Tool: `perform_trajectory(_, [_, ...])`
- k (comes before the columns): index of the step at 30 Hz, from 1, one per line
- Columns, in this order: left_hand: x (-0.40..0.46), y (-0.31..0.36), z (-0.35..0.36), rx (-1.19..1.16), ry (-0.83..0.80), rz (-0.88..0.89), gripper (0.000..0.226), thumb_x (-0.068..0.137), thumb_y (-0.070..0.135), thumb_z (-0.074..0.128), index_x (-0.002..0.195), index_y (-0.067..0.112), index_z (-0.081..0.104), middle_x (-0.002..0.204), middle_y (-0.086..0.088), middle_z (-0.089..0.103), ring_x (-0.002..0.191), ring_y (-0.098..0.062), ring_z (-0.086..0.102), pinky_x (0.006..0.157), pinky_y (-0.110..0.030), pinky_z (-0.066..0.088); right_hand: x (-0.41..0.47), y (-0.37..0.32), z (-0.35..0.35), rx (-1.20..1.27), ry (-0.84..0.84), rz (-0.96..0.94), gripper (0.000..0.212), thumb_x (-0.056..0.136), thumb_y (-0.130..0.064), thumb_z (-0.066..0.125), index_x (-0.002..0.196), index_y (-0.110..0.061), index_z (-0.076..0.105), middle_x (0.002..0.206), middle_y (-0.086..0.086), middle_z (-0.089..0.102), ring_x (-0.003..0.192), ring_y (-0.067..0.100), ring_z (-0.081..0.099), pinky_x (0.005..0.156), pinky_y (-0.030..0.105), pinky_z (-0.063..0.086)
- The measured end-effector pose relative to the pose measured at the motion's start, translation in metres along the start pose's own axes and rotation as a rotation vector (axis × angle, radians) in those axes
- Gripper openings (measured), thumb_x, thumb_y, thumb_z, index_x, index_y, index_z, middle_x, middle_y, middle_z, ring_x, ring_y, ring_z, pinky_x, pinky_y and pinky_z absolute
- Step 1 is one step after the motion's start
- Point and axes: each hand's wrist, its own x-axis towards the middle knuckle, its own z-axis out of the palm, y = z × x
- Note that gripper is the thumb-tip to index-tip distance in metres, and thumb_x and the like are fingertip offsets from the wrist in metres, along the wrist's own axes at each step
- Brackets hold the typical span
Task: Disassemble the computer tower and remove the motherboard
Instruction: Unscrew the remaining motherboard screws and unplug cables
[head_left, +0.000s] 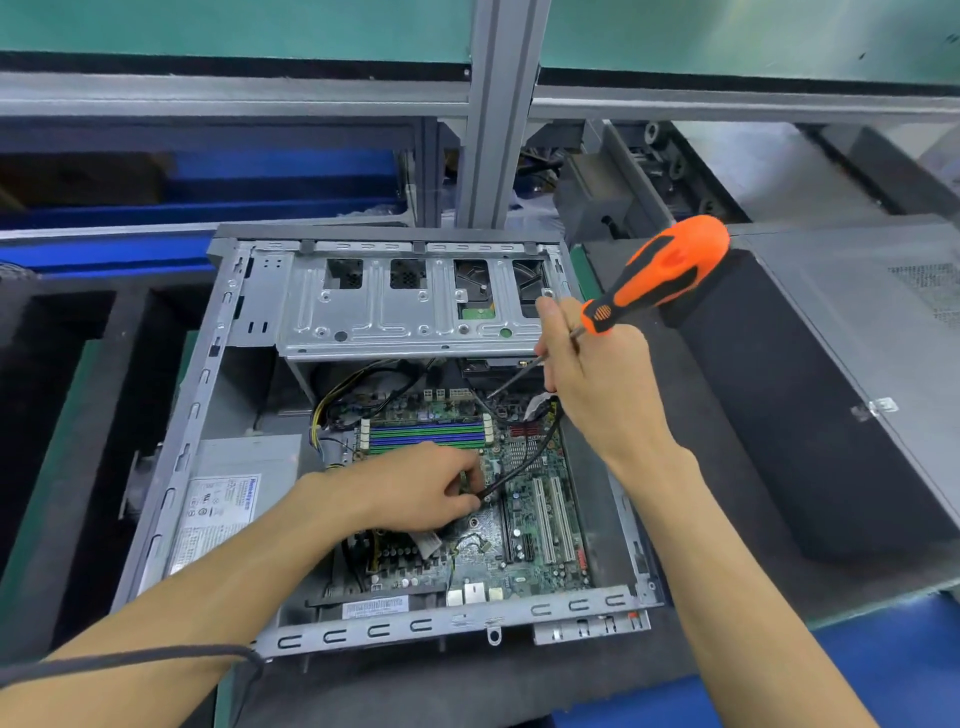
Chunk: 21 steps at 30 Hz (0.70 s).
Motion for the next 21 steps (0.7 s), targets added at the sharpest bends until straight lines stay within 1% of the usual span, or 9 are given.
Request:
perform_trajectory(3, [0.0,0.0,0.0,0.009,-0.004,0.004,0.021,0.097,0.042,0.054,0.113,0.028,0.057,0.093,0.008,0.062,0.083,-0.012,0.059,0.078,-0.036,0.052,-0.001,-0.004,0.0,-0.046,-0.003,-0.005,0.043,0.104,-0.042,0.036,0.078,-0.01,0.049,0.055,0.014,0.057,0.055,0.038,0.057,0.059,0.05,0.05])
perform_trajectory(5, [0.001,-0.001,0.001,0.011,-0.001,0.012,0.021,0.096,0.041,0.055,0.112,0.027,0.058,0.091,0.008,0.062,0.082,-0.012,0.059,0.078,-0.036,0.052,-0.006,-0.007,0.001,-0.065,0.004,-0.003,0.043,0.104,-0.041,0.039,0.078,-0.01,0.054,0.058,0.015,0.059,0.058,0.041,0.057,0.058,0.051,0.051])
perform_trajectory(8, [0.002,0.0,0.0,0.007,-0.007,0.011,0.02,0.096,0.041,0.056,0.111,0.027,0.059,0.089,0.009,0.063,0.08,-0.011,0.059,0.076,-0.035,0.052,-0.015,-0.005,0.004,-0.091,-0.006,-0.05,0.039,0.107,-0.03,0.042,0.082,-0.005,0.059,0.057,0.014,0.055,0.056,0.04,0.054,0.053,0.051,0.048])
perform_trajectory(10, [0.002,0.0,0.0,0.007,-0.022,0.007,0.021,0.096,0.041,0.056,0.111,0.027,0.058,0.091,0.007,0.064,0.081,-0.012,0.06,0.078,-0.036,0.053,-0.017,-0.001,0.006,-0.04,-0.025,0.005,0.042,0.107,-0.033,0.041,0.081,-0.005,0.056,0.058,0.014,0.055,0.056,0.037,0.054,0.056,0.051,0.048])
perform_trajectory(12, [0.002,0.0,0.0,0.003,-0.033,0.0,0.022,0.096,0.042,0.056,0.112,0.027,0.058,0.091,0.006,0.064,0.081,-0.012,0.061,0.079,-0.038,0.053,-0.017,0.001,0.006,0.013,-0.001,0.043,0.044,0.106,-0.037,0.04,0.076,-0.008,0.053,0.057,0.013,0.055,0.055,0.034,0.054,0.057,0.051,0.047])
perform_trajectory(14, [0.002,0.001,0.0,0.004,-0.036,-0.001,0.022,0.096,0.042,0.057,0.112,0.027,0.058,0.091,0.006,0.064,0.081,-0.013,0.061,0.079,-0.039,0.053,-0.017,-0.001,0.005,0.022,0.025,0.028,0.037,0.103,-0.035,0.041,0.079,-0.012,0.057,0.057,0.01,0.056,0.056,0.032,0.055,0.057,0.05,0.048])
perform_trajectory(16, [0.002,0.002,-0.001,0.004,-0.04,-0.002,0.022,0.096,0.042,0.056,0.112,0.027,0.058,0.091,0.004,0.064,0.082,-0.014,0.061,0.079,-0.04,0.053,-0.017,-0.003,0.005,0.022,0.027,0.015,0.034,0.103,-0.033,0.042,0.082,-0.015,0.061,0.057,0.011,0.057,0.056,0.035,0.055,0.057,0.051,0.049])
perform_trajectory(18, [0.001,0.002,-0.001,-0.001,-0.041,-0.005,0.022,0.096,0.042,0.056,0.112,0.027,0.058,0.092,0.003,0.065,0.082,-0.015,0.062,0.079,-0.041,0.053,-0.016,-0.003,0.005,0.029,0.024,0.036,0.034,0.103,-0.036,0.04,0.078,-0.018,0.055,0.056,0.012,0.056,0.056,0.035,0.055,0.058,0.051,0.049])
perform_trajectory(21, [0.0,0.002,-0.001,0.005,-0.044,-0.008,0.023,0.097,0.041,0.055,0.114,0.026,0.058,0.093,0.002,0.065,0.082,-0.015,0.061,0.078,-0.039,0.053,-0.014,-0.001,0.006,0.031,0.021,0.052,0.042,0.103,-0.036,0.039,0.074,-0.009,0.053,0.055,0.013,0.055,0.057,0.036,0.054,0.06,0.052,0.049])
